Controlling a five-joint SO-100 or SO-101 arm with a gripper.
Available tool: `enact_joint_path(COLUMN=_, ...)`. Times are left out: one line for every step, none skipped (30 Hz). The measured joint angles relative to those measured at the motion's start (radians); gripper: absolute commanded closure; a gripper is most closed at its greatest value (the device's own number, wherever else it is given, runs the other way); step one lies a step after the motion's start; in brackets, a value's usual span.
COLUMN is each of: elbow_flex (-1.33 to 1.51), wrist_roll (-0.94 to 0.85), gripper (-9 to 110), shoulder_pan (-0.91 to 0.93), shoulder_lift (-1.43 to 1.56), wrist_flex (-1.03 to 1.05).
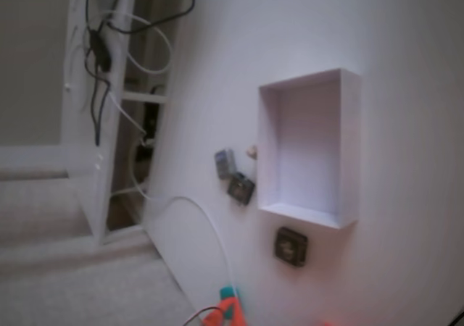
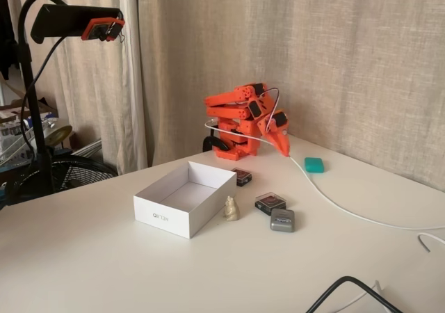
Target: Grasp the green cube and put it in the bin.
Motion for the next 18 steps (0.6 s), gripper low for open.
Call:
enact_joint_path(elbow_flex=0.0, wrist_roll=-0.008, gripper=110, shoulder_pan=-0.011, shoulder_lift=0.0, wrist_flex=-0.08)
enact_joint_path(elbow_flex=0.0, wrist_roll=-0.012, gripper=110, shoulder_pan=-0.031, shoulder_lift=0.0, wrist_flex=-0.164)
enact_joint_path(elbow_flex=-0.006, wrist_roll=-0.015, gripper=110, shoulder_pan=-0.054, shoulder_lift=0.0, wrist_flex=-0.261)
enact_joint_path(elbow_flex=-0.028, wrist_roll=-0.015, gripper=110, shoulder_pan=-0.069, shoulder_lift=0.0, wrist_flex=-0.357)
enact_joint_path(elbow_flex=-0.06, wrist_roll=-0.015, gripper=110, shoulder_pan=-0.08, shoulder_lift=0.0, wrist_flex=-0.433)
enact_joint_path(elbow_flex=-0.104, wrist_roll=-0.014, gripper=110, shoulder_pan=-0.087, shoulder_lift=0.002, wrist_flex=-0.48)
enact_joint_path(elbow_flex=-0.15, wrist_roll=-0.005, gripper=110, shoulder_pan=-0.097, shoulder_lift=0.002, wrist_flex=-0.497)
enact_joint_path(elbow_flex=-0.192, wrist_roll=0.008, gripper=110, shoulder_pan=-0.109, shoulder_lift=0.002, wrist_flex=-0.515)
enact_joint_path(elbow_flex=-0.236, wrist_roll=0.017, gripper=110, shoulder_pan=-0.121, shoulder_lift=0.0, wrist_flex=-0.537)
enact_joint_path(elbow_flex=-0.284, wrist_roll=0.025, gripper=110, shoulder_pan=-0.132, shoulder_lift=-0.008, wrist_flex=-0.546)
enact_joint_path(elbow_flex=-0.339, wrist_roll=0.031, gripper=110, shoulder_pan=-0.137, shoulder_lift=-0.043, wrist_flex=-0.56)
enact_joint_path(elbow_flex=-0.402, wrist_roll=0.034, gripper=110, shoulder_pan=-0.137, shoulder_lift=-0.091, wrist_flex=-0.575)
enact_joint_path(elbow_flex=-0.469, wrist_roll=0.035, gripper=110, shoulder_pan=-0.129, shoulder_lift=-0.153, wrist_flex=-0.583)
enact_joint_path(elbow_flex=-0.546, wrist_roll=0.037, gripper=110, shoulder_pan=-0.127, shoulder_lift=-0.224, wrist_flex=-0.583)
enact_joint_path(elbow_flex=-0.634, wrist_roll=0.037, gripper=110, shoulder_pan=-0.129, shoulder_lift=-0.307, wrist_flex=-0.583)
enact_joint_path(elbow_flex=-0.709, wrist_roll=0.037, gripper=110, shoulder_pan=-0.127, shoulder_lift=-0.376, wrist_flex=-0.583)
enact_joint_path(elbow_flex=-0.781, wrist_roll=0.04, gripper=110, shoulder_pan=-0.13, shoulder_lift=-0.443, wrist_flex=-0.569)
enact_joint_path(elbow_flex=-0.879, wrist_roll=0.04, gripper=110, shoulder_pan=-0.138, shoulder_lift=-0.534, wrist_flex=-0.54)
